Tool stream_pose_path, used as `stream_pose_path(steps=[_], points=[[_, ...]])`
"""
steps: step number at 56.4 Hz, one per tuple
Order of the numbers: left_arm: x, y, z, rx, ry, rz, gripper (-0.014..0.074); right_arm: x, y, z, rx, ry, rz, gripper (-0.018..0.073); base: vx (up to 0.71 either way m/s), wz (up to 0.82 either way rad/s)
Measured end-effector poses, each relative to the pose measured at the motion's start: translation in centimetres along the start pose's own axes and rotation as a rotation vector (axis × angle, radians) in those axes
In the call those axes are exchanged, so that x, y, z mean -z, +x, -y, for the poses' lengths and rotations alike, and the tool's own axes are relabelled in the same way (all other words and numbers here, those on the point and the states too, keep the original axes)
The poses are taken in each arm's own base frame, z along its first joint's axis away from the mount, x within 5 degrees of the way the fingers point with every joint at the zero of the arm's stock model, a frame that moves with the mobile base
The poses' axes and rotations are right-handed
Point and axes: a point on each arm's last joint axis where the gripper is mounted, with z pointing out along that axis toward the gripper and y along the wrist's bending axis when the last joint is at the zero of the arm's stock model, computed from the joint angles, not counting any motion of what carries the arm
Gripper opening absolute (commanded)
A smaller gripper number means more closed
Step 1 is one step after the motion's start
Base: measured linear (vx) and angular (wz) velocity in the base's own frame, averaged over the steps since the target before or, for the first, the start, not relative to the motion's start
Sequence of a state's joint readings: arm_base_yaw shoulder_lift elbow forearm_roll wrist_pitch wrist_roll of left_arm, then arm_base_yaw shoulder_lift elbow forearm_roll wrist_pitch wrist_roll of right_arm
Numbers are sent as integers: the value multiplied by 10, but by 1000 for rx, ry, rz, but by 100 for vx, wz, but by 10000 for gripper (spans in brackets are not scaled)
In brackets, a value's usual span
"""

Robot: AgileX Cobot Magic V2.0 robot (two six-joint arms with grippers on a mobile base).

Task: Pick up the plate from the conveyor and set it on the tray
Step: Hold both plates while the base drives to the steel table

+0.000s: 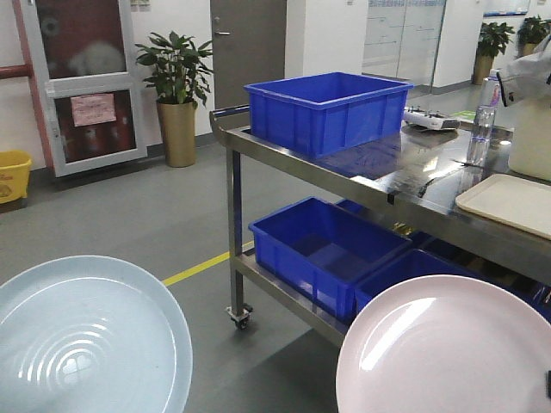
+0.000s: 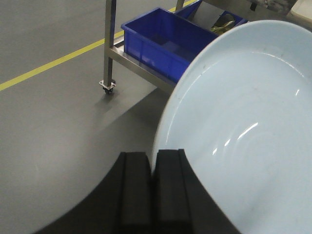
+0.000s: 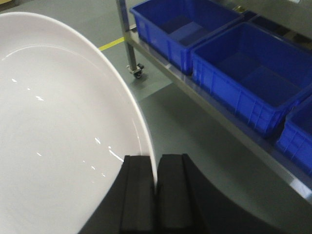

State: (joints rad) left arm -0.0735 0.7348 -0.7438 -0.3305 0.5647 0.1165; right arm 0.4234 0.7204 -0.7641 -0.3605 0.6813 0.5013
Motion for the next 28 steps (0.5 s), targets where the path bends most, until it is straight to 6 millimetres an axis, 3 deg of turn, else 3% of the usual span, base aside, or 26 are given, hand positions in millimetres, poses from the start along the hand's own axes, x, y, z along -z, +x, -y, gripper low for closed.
stream_pose_path(steps=[28], points=[[0,0,0,0,0,0,-6,0,0,0,0,0,1,-9,53,-17]])
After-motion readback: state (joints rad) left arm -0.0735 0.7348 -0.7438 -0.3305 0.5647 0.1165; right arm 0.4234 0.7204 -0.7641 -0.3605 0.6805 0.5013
